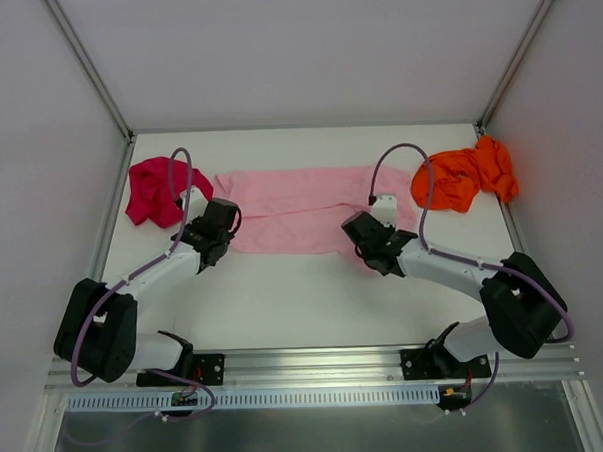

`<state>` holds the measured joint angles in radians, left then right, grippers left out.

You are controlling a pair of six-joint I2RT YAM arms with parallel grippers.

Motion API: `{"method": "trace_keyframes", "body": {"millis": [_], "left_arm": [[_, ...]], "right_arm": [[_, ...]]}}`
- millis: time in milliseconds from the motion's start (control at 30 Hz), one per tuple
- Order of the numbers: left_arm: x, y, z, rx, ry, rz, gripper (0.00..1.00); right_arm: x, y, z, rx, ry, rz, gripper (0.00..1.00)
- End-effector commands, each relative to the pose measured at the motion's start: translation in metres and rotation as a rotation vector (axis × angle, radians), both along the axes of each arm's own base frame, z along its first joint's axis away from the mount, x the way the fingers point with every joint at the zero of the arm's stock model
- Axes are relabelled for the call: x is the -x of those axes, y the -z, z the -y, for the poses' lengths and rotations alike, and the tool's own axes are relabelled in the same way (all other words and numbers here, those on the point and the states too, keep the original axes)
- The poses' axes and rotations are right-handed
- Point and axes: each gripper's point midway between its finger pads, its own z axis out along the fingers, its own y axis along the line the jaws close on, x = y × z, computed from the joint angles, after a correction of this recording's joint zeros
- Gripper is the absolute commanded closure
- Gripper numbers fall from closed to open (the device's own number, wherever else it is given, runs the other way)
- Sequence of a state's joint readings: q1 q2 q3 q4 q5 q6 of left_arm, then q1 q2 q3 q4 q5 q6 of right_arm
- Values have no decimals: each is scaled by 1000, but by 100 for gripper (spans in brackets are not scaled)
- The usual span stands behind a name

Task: Fold and stack the t-shirts
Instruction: Grap the side of the flattened tshirt closest away from the robot with both arms

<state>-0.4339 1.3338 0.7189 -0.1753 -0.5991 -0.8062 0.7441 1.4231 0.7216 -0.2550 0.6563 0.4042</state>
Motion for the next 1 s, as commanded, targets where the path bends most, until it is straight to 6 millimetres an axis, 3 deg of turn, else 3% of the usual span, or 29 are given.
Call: {"method": "trace_keyframes", "body": {"millis": [0,100,200,333,567,767,967], "left_arm": [[-5,-5,-1,-43,3,28,100],[-4,-6,-3,-47,0,31,100],[-4,-8,-1,-40,6,38,100],[-5,-10,0,-41,9,44,100],[-1,-17,-1,-43,10,60,100],[7,-42,1,-32,18,103,100],[11,-63,4,-29,23,139,100]], "right_arm": [[-34,-75,-8,39,23,187,99],[-42,-111,-3,82,29,245,99],[-47,-133,1,132,28,264,99],[-50,-134,0,155,22,258,99],[-45,-135,16,220,84,255,99],[-27,-138,26,204,105,227,99],[-6,-158,33,179,100,288,99]]}}
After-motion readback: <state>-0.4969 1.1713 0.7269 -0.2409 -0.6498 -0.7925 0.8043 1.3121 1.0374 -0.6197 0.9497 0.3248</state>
